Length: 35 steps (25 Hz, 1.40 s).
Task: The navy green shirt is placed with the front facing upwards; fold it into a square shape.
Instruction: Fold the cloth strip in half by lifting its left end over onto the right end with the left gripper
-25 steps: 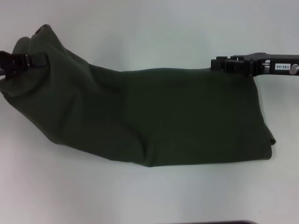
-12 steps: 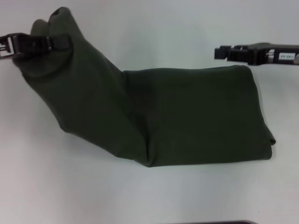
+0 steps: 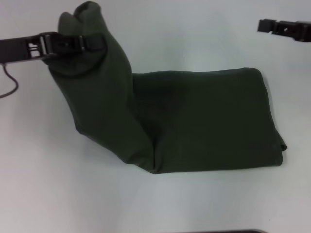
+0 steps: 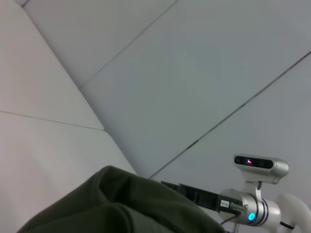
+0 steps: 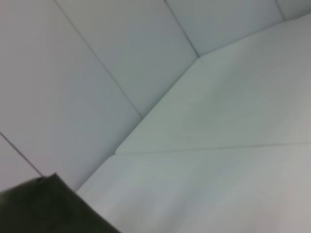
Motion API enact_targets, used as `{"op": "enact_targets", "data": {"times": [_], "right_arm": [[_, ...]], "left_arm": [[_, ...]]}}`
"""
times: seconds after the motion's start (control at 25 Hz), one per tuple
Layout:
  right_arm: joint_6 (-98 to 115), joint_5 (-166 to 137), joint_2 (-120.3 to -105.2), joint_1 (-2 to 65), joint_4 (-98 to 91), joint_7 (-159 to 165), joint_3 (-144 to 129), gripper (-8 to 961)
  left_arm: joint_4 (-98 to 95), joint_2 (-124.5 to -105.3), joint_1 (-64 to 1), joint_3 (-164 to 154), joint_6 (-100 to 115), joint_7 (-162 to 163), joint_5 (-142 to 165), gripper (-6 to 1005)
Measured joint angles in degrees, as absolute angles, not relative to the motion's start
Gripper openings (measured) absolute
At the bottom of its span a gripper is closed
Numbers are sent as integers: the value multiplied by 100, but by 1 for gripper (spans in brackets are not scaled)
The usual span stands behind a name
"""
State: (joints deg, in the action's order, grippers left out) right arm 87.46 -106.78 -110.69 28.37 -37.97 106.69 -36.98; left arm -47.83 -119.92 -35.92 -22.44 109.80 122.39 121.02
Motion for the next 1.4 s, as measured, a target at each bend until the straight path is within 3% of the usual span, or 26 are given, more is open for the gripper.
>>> {"op": "enact_targets", "data": {"times": [0.4,1.4], "right_arm": [[9098,-10686,-10950,2697,-3992,10686,-3207,351],[9656,-10708,-10871,2572,-4215,10759,-3165,352]], "left_arm": [[-4521,-12397,-3810,-2299,10840,12005,12027,159],[-2029,-12434,-4511,-2803,9705,10791,11561,170]]}}
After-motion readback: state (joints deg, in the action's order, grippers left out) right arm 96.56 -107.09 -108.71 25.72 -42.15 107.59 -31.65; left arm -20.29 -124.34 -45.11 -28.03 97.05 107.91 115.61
